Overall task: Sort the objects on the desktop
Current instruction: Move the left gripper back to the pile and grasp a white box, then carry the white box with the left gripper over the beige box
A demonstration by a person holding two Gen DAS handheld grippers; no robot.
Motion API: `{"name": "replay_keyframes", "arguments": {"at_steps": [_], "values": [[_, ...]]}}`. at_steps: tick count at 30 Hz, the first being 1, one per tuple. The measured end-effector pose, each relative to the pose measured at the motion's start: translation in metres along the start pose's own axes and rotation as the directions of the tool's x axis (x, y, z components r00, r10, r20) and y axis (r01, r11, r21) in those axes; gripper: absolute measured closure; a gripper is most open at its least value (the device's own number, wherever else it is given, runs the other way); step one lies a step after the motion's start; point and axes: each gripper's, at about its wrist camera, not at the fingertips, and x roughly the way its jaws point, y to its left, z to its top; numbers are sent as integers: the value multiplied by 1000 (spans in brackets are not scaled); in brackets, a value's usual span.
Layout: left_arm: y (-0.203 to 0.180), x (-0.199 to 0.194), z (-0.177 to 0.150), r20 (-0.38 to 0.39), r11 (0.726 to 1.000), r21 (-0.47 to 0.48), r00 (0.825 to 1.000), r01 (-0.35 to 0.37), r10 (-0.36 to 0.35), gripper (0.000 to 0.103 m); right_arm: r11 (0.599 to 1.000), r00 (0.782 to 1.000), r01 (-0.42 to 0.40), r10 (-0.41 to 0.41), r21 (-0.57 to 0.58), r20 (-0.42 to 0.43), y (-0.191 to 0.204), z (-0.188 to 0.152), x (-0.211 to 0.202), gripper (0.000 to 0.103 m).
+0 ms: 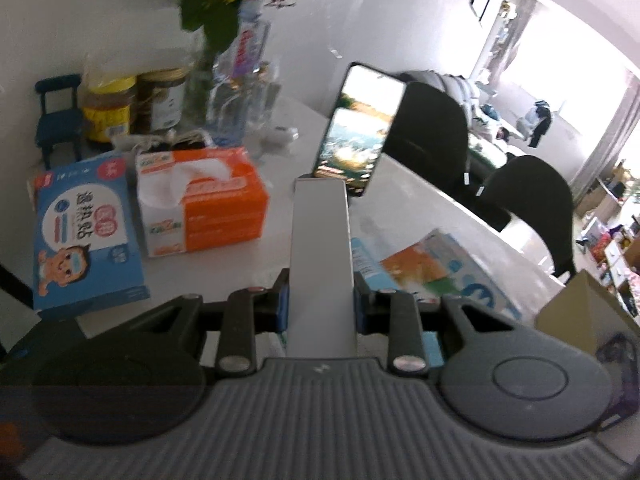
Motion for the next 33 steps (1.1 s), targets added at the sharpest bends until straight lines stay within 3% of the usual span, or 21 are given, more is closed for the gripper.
{"name": "replay_keyframes", "arguments": {"at_steps": [9,33], "values": [[-44,-5,-4,-22,991,45,992,126,-125,76,999,1000,11,-11,33,15,-14,1,-5,2],[-131,3,-17,-88,951,136,959,279,-269,76,992,998,61,-64,113,25,-55,4,-11,2]]}}
